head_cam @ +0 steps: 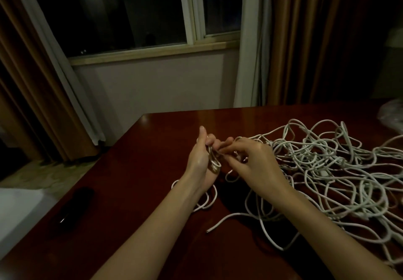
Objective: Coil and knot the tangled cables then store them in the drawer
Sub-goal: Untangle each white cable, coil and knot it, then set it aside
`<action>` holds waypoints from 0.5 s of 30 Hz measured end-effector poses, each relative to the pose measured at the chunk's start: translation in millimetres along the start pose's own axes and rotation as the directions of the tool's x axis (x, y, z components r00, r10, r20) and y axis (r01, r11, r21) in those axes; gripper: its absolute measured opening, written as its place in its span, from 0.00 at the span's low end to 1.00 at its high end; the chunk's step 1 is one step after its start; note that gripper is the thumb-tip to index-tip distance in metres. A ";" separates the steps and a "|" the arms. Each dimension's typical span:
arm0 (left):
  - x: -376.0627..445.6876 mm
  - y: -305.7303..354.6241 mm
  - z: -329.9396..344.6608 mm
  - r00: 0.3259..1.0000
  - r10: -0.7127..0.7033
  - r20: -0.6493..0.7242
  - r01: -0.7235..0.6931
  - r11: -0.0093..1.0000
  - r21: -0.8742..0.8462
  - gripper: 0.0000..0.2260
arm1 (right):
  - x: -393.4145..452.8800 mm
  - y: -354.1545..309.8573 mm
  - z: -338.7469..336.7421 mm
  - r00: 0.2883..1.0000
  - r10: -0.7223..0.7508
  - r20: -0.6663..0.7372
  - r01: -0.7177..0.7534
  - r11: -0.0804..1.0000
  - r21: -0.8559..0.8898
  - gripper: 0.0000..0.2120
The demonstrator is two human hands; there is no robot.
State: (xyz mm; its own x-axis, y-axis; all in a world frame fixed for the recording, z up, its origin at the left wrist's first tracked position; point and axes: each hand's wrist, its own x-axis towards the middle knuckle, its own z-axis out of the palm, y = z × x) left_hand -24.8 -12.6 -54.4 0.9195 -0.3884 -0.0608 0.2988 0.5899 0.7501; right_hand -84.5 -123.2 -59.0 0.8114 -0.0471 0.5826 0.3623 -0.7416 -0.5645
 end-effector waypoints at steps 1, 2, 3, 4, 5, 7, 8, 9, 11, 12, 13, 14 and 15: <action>0.4 0.8 -0.8 1.000 0.012 -0.012 -0.012 1.000 -0.005 0.22 | 0.7 -0.9 -1.9 1.000 0.008 0.001 -0.008 1.000 0.015 0.06; -0.1 1.8 -1.1 1.000 0.016 -0.014 -0.016 1.000 -0.010 0.23 | 1.1 -2.5 -3.6 1.000 0.026 0.005 -0.026 0.999 0.043 0.05; -0.8 3.2 -1.5 1.000 0.012 -0.009 -0.012 1.000 -0.019 0.23 | 1.0 -4.4 -5.5 0.999 0.044 0.013 -0.045 0.996 0.077 0.04; -1.5 4.7 -2.0 1.000 0.005 -0.001 -0.005 0.999 -0.042 0.24 | 0.6 -6.2 -6.8 0.998 0.058 0.020 -0.060 0.993 0.104 0.05; -2.3 5.8 -2.4 1.000 -0.004 0.009 0.005 0.996 -0.085 0.23 | 0.1 -7.9 -7.8 0.998 0.063 0.029 -0.066 0.991 0.119 0.07; -3.4 7.4 -2.5 0.999 -0.024 0.026 0.028 0.982 -0.185 0.22 | -0.6 -9.8 -8.7 0.997 0.060 0.041 -0.065 0.991 0.114 0.09; -3.4 8.0 -2.9 0.999 -0.024 0.040 0.033 0.975 -0.221 0.22 | -0.7 -10.3 -8.8 0.998 0.057 0.042 -0.060 0.994 0.094 0.09; -3.4 8.6 -3.2 0.998 -0.018 0.053 0.030 0.971 -0.237 0.23 | -0.7 -10.5 -8.9 0.998 0.053 0.040 -0.056 0.996 0.070 0.09; -2.1 9.8 -4.8 0.998 0.008 0.060 0.007 0.973 -0.231 0.23 | -0.3 -11.0 -8.5 0.999 0.044 0.032 -0.045 0.999 0.025 0.08; -2.4 10.6 -4.9 0.998 0.019 0.061 -0.004 0.972 -0.233 0.24 | -0.4 -11.2 -7.2 0.999 0.033 0.028 -0.033 0.999 0.004 0.08; -2.3 11.1 -5.0 0.998 0.024 0.061 -0.008 0.968 -0.249 0.24 | -1.3 -11.6 -5.2 0.999 0.021 0.027 -0.021 1.000 -0.012 0.07; -2.7 11.5 -4.6 0.998 0.026 0.063 -0.008 0.963 -0.270 0.24 | -2.5 -12.4 -2.3 0.999 0.013 0.031 -0.012 1.000 -0.021 0.07; -3.2 12.0 -3.3 0.997 0.025 0.067 -0.005 0.959 -0.284 0.24 | -3.8 -13.8 0.9 0.999 0.003 0.041 -0.002 1.000 -0.024 0.07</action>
State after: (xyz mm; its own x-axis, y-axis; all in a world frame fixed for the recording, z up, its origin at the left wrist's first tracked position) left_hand -23.4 -1.9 -47.4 0.9074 -0.4202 0.0027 0.3543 0.7685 0.5328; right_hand -92.2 -112.2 -54.0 0.8306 -0.0219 0.5565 0.3494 -0.7576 -0.5514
